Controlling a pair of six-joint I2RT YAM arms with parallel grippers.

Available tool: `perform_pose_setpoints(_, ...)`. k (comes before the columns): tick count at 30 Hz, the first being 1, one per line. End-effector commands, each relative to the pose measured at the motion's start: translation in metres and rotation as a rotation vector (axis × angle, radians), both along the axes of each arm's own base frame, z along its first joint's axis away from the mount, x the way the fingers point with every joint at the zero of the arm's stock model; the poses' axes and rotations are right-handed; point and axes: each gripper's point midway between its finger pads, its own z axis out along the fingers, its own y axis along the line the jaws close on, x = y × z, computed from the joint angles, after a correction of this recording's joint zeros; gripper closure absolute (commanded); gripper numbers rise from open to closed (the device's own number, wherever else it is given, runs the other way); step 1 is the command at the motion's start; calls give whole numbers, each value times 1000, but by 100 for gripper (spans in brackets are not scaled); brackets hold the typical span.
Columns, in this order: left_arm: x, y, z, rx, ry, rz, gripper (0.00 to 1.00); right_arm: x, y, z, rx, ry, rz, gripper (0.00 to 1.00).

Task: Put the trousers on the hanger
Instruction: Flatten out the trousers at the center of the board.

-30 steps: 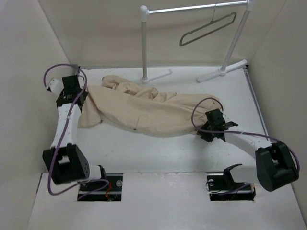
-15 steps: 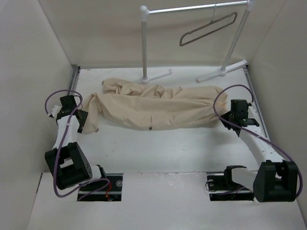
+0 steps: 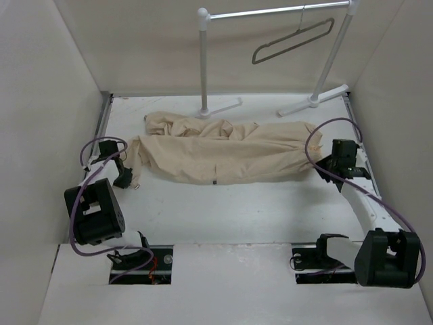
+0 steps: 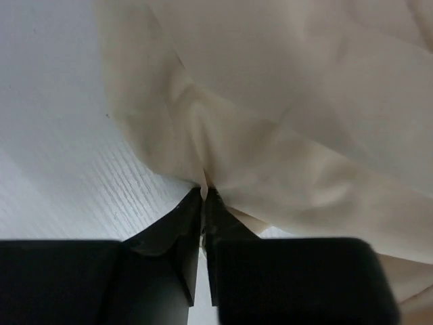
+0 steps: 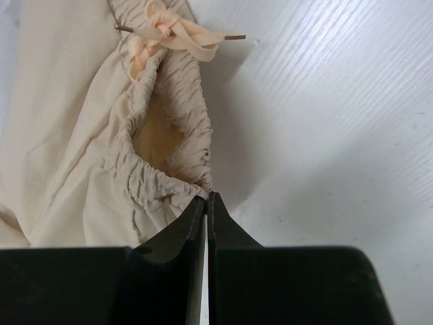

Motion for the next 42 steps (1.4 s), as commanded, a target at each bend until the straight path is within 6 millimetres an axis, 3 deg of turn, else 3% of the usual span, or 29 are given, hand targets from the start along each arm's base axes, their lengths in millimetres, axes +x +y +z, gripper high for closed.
perform_pose_setpoints(1, 17, 17, 42, 90, -112, 33, 99, 0, -24, 23, -25, -60, -54, 96)
perform_pose_setpoints(6, 7, 68, 160, 417, -140, 68, 100, -15, -69, 40, -23, -92, -197, 97)
perform_pose_setpoints(9, -11, 85, 187, 516, -88, 91, 100, -16, -74, 43, 17, -108, -239, 97)
perform_pose_setpoints(12, -37, 98, 177, 519, 0, 145, 100, -19, -79, 37, 57, -94, -266, 99)
perform_pose_setpoints(16, -49, 108, 173, 540, 65, 176, 100, -32, -86, 26, 79, -53, -322, 100)
perform_pose_setpoints(19, -67, 117, 162, 566, 170, 200, 100, -56, -89, -7, 123, 30, -404, 100)
perform_pose_setpoints(22, -100, 120, 134, 529, 284, 237, 100, -79, -86, -32, 158, 71, -464, 100)
perform_pose_setpoints(24, -109, 119, 125, 517, 309, 246, 100, -88, -88, -36, 141, 89, -481, 100)
perform_pose_setpoints(26, -113, 122, 125, 537, 338, 251, 93, -95, -89, -32, 120, 102, -494, 97)
perform_pose_setpoints(28, -110, 123, 135, 554, 319, 258, 83, -99, -91, -25, 92, 105, -500, 90)
perform_pose_setpoints(31, -90, 123, 174, 647, 248, 246, 65, -87, -101, 2, -2, 67, -460, 50)
perform_pose_setpoints(33, -67, 117, 204, 727, 173, 216, 53, -77, -109, 27, -55, 33, -446, 31)
perform_pose_setpoints(35, -46, 108, 225, 757, 95, 183, 50, -66, -111, 56, -97, -20, -426, 23)
perform_pose_setpoints(37, -26, 94, 230, 744, 25, 129, 51, -56, -108, 84, -141, -86, -390, 20)
perform_pose_setpoints(40, 16, 40, 199, 591, -87, -67, 53, -39, -84, 101, -161, -132, -257, 30)
perform_pose_setpoints(42, 42, -17, 161, 436, -135, -233, 58, -19, -26, 96, -100, -167, -35, 50)
